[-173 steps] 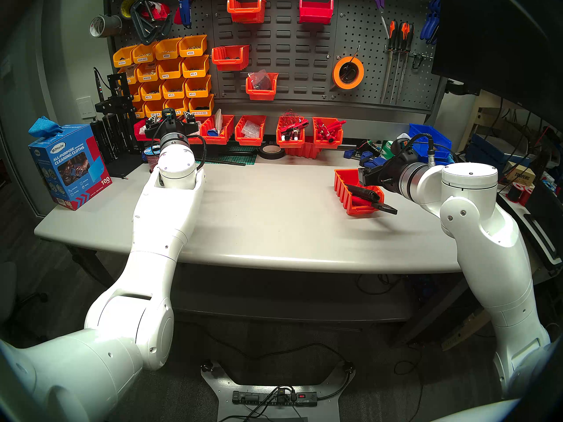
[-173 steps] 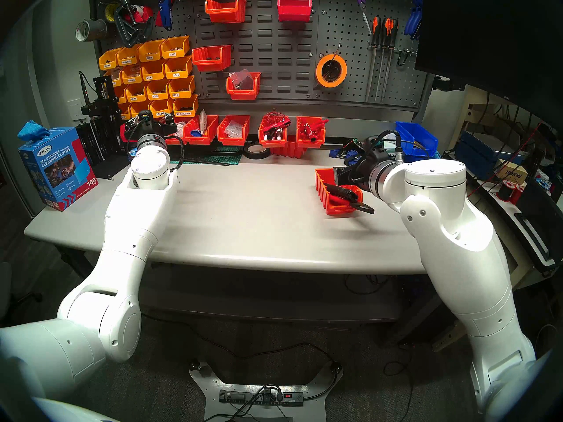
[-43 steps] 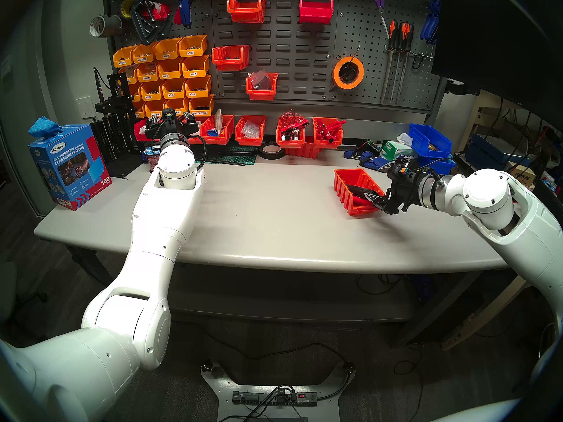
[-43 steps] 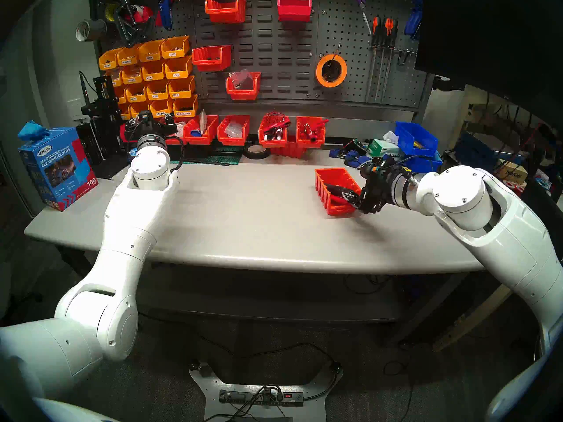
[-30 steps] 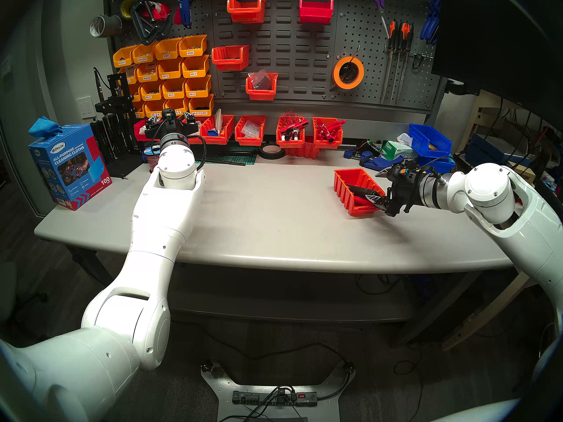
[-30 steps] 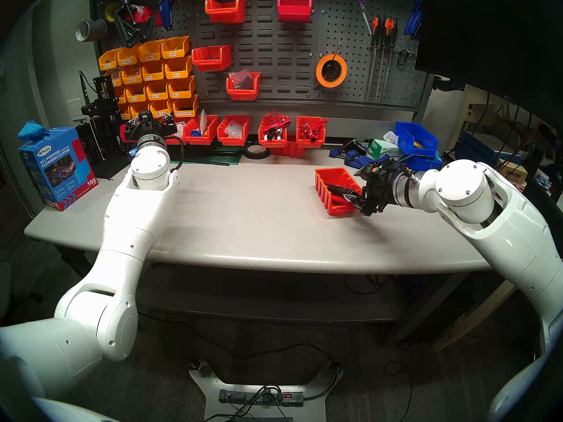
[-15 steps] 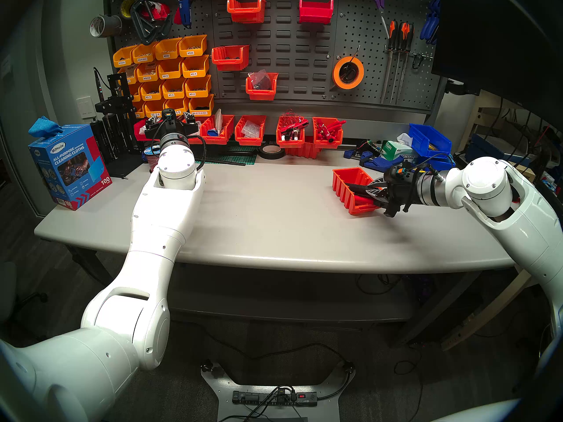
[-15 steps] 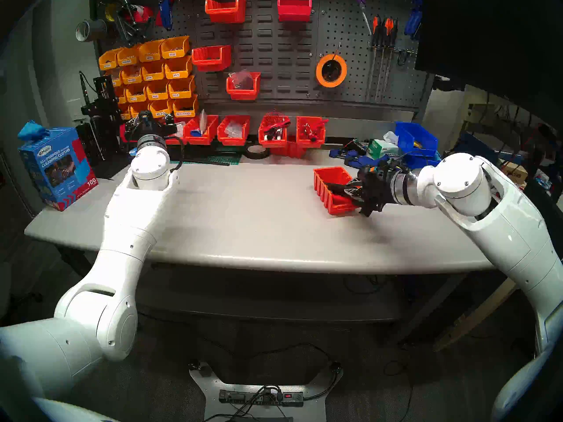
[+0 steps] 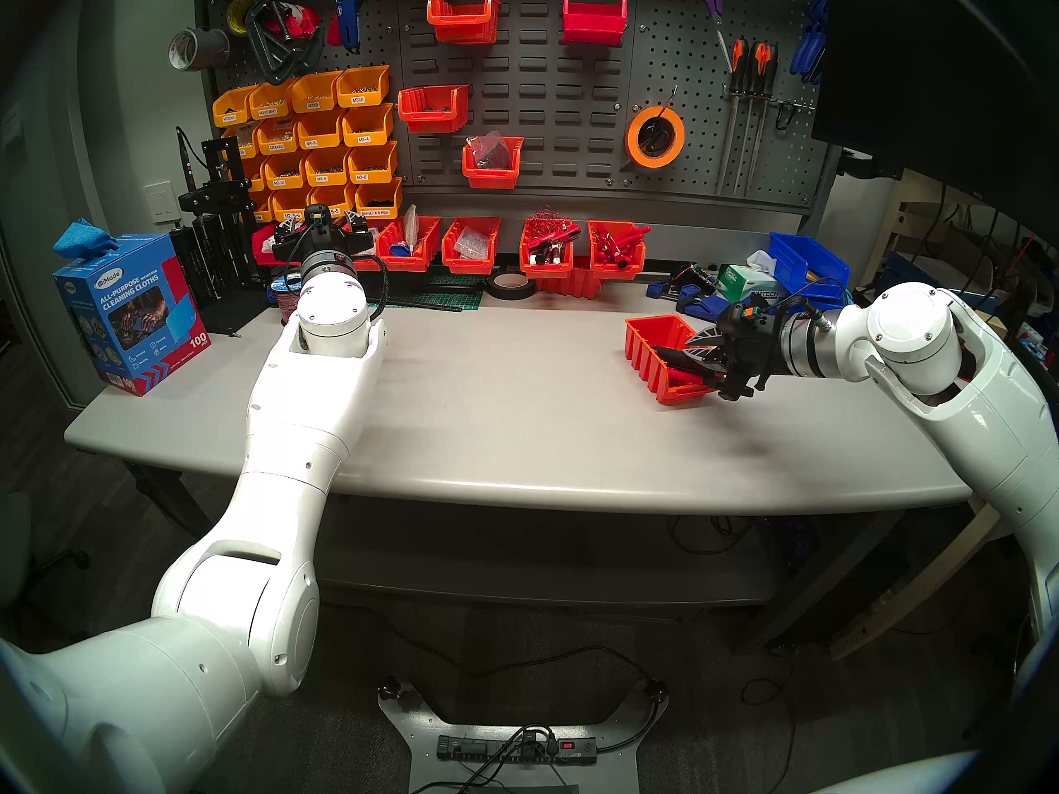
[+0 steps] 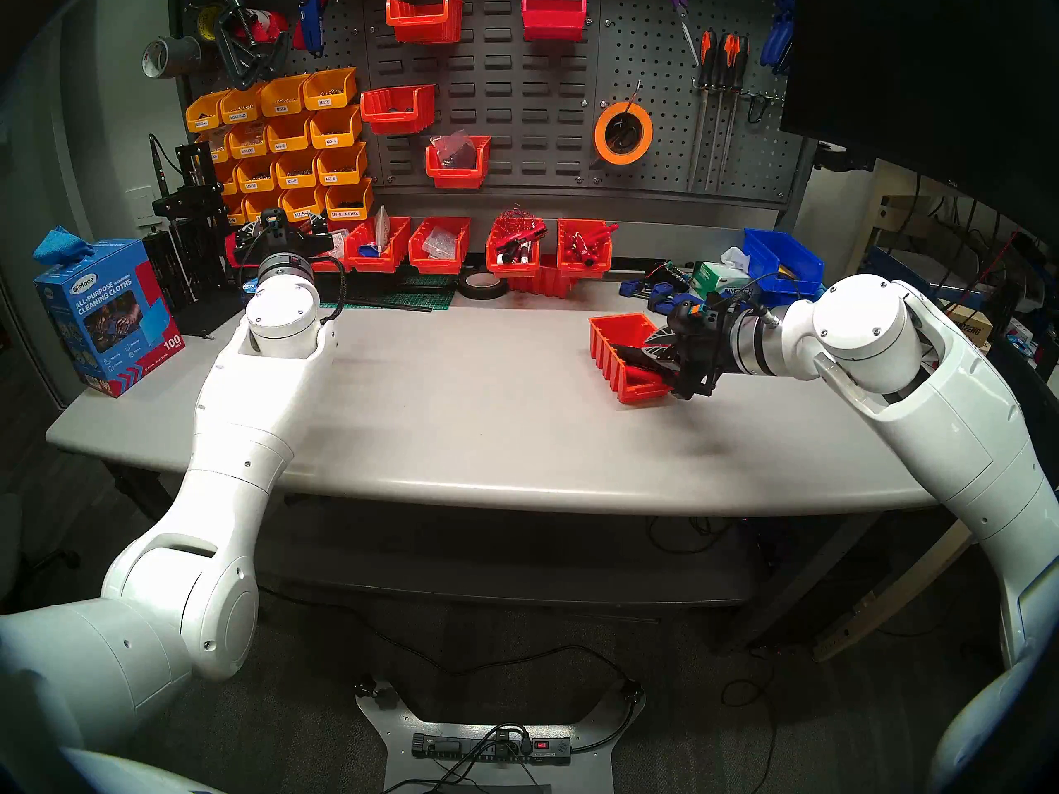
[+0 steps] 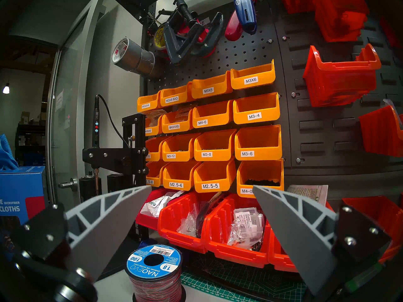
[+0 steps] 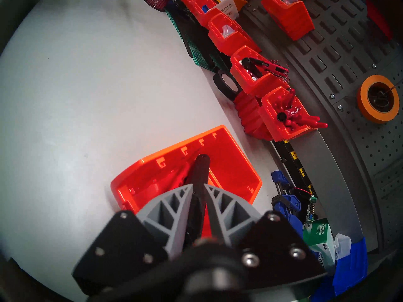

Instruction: Take out tools from the storage box

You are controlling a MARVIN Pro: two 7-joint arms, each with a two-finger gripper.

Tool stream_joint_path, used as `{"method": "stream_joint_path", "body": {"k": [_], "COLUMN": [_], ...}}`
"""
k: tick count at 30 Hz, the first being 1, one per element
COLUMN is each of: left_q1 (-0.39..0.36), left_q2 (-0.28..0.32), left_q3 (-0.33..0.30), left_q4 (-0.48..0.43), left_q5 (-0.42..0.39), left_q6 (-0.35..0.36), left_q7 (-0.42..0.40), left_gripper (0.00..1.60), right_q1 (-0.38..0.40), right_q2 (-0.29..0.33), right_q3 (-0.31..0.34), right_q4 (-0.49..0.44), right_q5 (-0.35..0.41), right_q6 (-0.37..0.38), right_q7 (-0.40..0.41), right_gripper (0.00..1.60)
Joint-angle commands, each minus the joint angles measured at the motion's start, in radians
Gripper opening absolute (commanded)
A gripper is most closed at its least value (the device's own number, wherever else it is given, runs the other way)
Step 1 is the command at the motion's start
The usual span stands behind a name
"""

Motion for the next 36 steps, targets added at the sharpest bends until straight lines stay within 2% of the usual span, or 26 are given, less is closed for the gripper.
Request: {"method": "stream_joint_path", "body": {"k": [1,5,9,11,13,15,20,21,27,29,36], "left_q1": [-0.021,-0.021,-0.021,-0.021,-0.021,-0.021,-0.021,-0.021,-0.021,-0.021,-0.021], "left_q2": [0.0,0.0,0.001,0.001,0.001,0.002,0.002,0.003,0.003,0.004,0.005], "left_q3": [-0.002,-0.001,-0.001,0.0,0.0,0.0,0.001,0.002,0.003,0.003,0.004], "left_q4": [-0.012,-0.012,-0.012,-0.012,-0.012,-0.012,-0.012,-0.012,-0.012,-0.012,-0.012], "left_q5": [0.0,-0.001,-0.001,-0.002,-0.002,-0.003,-0.004,-0.004,-0.005,-0.006,-0.007], "left_q6": [-0.002,-0.002,-0.002,-0.002,-0.002,-0.002,-0.002,-0.002,-0.002,-0.002,-0.002], "left_q7": [0.002,0.003,0.003,0.004,0.004,0.004,0.005,0.005,0.006,0.006,0.007], "left_gripper": [1.6,1.6,1.6,1.6,1.6,1.6,1.6,1.6,1.6,1.6,1.6], "right_q1": [0.02,0.017,0.016,0.014,0.013,0.013,0.02,0.021,0.023,0.021,0.018], "right_q2": [0.014,0.017,0.02,0.024,0.029,0.03,0.03,0.03,0.03,0.03,0.033], "right_q3": [0.012,0.014,0.013,0.014,0.013,0.012,0.007,0.005,0.004,0.006,0.007], "right_q4": [-0.013,-0.017,-0.017,-0.018,-0.019,-0.019,-0.018,-0.017,-0.018,-0.02,-0.024], "right_q5": [-0.014,-0.02,-0.022,-0.022,-0.022,-0.022,-0.023,-0.024,-0.029,-0.032,-0.039], "right_q6": [0.011,0.014,0.017,0.021,0.023,0.024,0.031,0.032,0.036,0.038,0.047], "right_q7": [-0.003,-0.005,-0.003,0.0,0.005,0.007,0.019,0.022,0.033,0.035,0.039], "right_gripper": [1.32,1.2,1.15,0.98,0.88,0.85,0.86,0.91,0.97,1.05,1.02]}}
